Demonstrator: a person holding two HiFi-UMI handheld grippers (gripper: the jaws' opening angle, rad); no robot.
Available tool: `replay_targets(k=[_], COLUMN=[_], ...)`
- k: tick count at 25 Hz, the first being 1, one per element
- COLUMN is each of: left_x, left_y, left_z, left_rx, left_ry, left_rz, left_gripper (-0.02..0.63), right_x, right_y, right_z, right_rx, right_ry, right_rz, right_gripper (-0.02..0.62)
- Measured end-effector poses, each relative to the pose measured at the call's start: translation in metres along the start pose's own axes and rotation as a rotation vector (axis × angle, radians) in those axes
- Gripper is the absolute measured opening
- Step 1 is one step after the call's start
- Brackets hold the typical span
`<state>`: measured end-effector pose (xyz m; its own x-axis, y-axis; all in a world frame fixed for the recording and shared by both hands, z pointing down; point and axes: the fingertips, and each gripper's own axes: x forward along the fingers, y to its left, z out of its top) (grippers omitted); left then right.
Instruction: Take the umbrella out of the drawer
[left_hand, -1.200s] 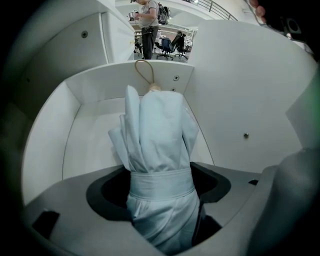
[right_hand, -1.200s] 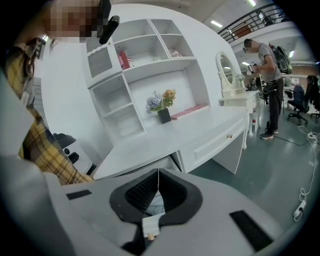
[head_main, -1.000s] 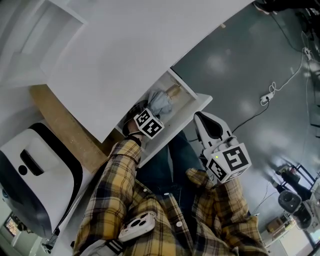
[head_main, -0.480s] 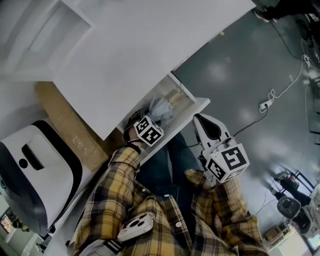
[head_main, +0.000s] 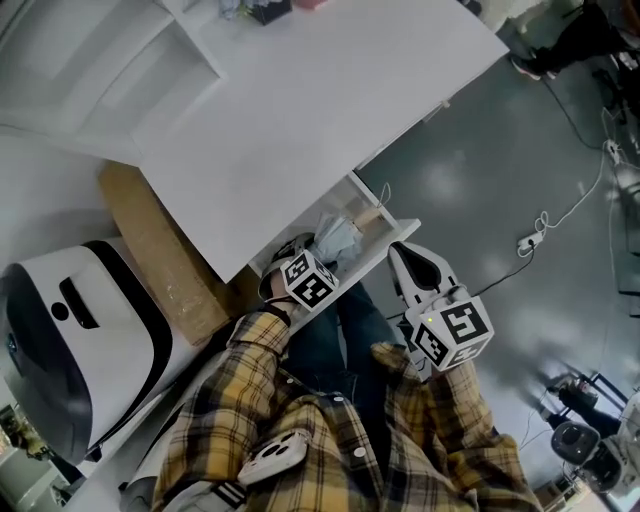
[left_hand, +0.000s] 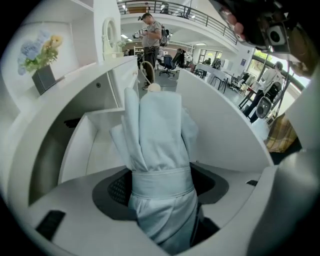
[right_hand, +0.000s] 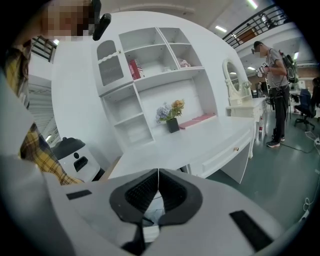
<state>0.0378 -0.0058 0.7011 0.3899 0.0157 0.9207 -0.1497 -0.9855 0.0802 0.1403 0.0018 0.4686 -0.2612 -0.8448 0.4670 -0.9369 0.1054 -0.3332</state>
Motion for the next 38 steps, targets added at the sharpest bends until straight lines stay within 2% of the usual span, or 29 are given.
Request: replay_targets(k=[5, 12, 20, 24, 29, 38], left_x=[-0.022, -0.06, -0.11, -0.149, -0.209, -0.316], left_y=[-0.008, -0.009, -0.014, -0.006, 0.01, 0.047], left_z=[0.013, 0.037, 0.062, 0.082, 0.102, 0.084], left_rx=[-0.026, -0.052, -0.083, -0.163, -0.257, -0.4], left_ry=[-0.045, -0.147, -0.264, -0.381, -0.57, -0.779], left_rz=[0.0, 0.038, 0.035, 0.051, 0.124, 0.277], left_gripper=[0.319, 0.319, 0.319, 0.319, 0.319, 0.319], right_x=[-0.005, -0.012, -0.02, -0.022, -0.015, 0.017], right_y=[0.006, 0.013, 0.018, 0.023, 0.035, 0.08], right_z=[0.009, 0.023, 0.044, 0.066, 0.09, 0.13], right_rx=[-0.018, -0.059, -0.094, -0.149, -0.216, -0.301], right_ry=[-0.004, -0.011, -0.036, -0.053, -0.08, -0.121], right_rz=[0.003, 0.013, 0.023, 0.048, 0.106, 0.281], right_gripper=[0.018, 0.018, 0.018, 0.018, 0.018, 0.018])
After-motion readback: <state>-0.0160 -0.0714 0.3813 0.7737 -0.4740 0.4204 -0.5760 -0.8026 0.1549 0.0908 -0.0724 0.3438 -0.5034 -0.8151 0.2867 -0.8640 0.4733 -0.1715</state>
